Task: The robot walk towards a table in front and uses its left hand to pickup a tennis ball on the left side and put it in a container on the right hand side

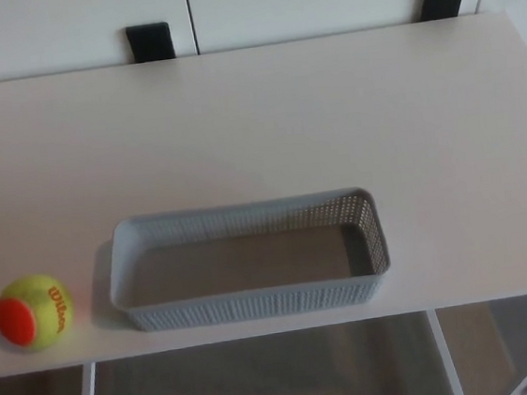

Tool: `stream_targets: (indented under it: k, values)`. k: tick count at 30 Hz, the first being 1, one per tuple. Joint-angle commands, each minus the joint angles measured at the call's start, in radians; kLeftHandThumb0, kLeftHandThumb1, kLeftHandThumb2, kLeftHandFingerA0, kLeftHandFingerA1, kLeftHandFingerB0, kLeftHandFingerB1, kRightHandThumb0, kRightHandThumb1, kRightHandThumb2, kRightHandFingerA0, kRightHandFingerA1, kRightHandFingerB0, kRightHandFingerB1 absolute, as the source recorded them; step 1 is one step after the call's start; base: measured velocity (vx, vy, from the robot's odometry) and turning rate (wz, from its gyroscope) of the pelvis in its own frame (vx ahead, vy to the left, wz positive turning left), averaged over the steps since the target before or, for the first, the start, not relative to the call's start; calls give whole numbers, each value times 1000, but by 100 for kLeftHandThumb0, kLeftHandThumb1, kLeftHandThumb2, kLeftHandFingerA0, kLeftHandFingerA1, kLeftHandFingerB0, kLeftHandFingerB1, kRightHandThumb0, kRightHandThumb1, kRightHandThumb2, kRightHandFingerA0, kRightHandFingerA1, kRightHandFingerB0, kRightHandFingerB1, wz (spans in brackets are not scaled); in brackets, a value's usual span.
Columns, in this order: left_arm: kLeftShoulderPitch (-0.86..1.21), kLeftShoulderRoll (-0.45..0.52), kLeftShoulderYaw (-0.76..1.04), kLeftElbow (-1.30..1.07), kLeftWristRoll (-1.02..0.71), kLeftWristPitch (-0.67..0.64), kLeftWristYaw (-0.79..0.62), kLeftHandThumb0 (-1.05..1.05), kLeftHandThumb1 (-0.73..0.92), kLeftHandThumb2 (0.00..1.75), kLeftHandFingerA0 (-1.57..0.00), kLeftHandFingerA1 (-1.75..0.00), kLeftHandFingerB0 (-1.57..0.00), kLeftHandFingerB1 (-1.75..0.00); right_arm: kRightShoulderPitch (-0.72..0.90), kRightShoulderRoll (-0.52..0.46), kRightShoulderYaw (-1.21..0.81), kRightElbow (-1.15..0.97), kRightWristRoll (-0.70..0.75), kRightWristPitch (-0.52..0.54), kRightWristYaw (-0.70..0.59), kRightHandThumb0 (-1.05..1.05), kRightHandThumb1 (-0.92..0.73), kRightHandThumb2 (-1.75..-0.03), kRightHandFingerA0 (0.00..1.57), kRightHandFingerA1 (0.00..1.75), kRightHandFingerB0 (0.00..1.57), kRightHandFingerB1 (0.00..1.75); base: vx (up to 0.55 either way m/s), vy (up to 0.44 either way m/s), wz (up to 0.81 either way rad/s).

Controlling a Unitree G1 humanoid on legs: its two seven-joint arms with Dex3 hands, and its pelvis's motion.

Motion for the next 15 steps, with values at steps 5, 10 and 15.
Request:
stream_targets:
  k: [5,10,15]
  values:
    - [18,-44,-72,-135,-11,52,-18,7,70,61,-16,-38,-13,-29,-22,-10,-15,4,13,23,7,-35,-38,-65,71,57,54,51,0,0,0]
    - [6,-70,-126,-214,9,77,28,8,71,61,-20,-40,-14,-30,-23,-12,-13,-12,10,22,11,-32,-38,-64,71,57,54,51,0,0,0]
    - [22,-104,-182,-344,21,134,66,6,68,60,-19,-40,-12,-30,-16,-14,-19,-20,17,11,21,-32,-39,-63,72,57,54,50,0,0,0]
